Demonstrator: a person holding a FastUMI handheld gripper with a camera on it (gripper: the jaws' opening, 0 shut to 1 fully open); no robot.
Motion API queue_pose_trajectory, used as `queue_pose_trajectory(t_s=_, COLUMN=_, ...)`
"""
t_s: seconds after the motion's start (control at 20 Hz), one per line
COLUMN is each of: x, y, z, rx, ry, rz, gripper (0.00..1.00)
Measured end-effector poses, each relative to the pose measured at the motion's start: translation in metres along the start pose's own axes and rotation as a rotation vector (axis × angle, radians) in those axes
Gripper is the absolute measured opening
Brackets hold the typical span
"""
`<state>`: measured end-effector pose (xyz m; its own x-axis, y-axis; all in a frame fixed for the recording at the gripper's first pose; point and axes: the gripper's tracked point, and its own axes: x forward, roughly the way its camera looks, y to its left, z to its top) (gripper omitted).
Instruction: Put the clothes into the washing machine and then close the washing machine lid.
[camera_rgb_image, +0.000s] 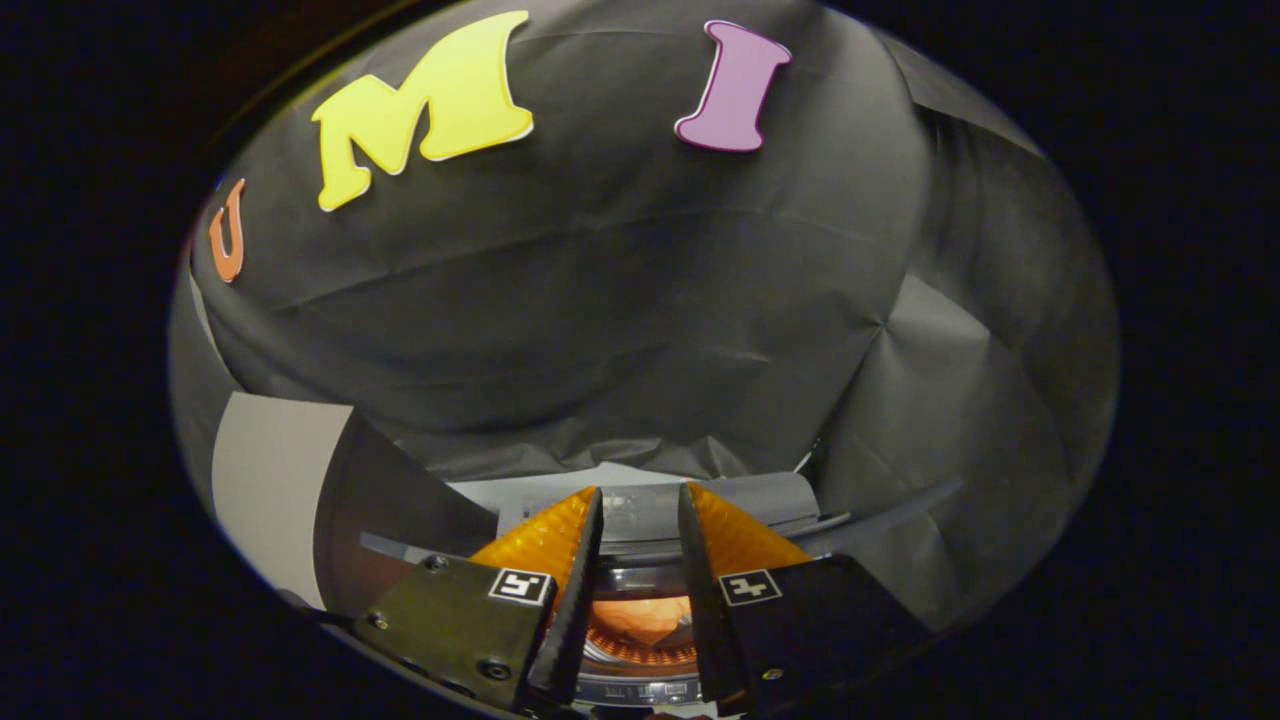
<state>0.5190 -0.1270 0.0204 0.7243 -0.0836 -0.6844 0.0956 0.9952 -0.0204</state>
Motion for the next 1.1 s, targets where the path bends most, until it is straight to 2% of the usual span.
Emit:
queue_pose_trajectory(t_s=0.25, x=-0.015, y=-0.005, z=-0.034, rx=0.024, ry=-0.001, rz=-0.002, gripper=0.48)
queue_pose_trajectory(t_s=0.75, x=-0.007, y=-0.038, z=-0.138, rx=0.141, ry=0.130, rz=0.011, gripper=0.49)
queue_pose_trajectory(t_s=1.1, x=-0.003, y=-0.036, z=-0.167, rx=0.186, ry=0.173, rz=0.012, gripper=0.49)
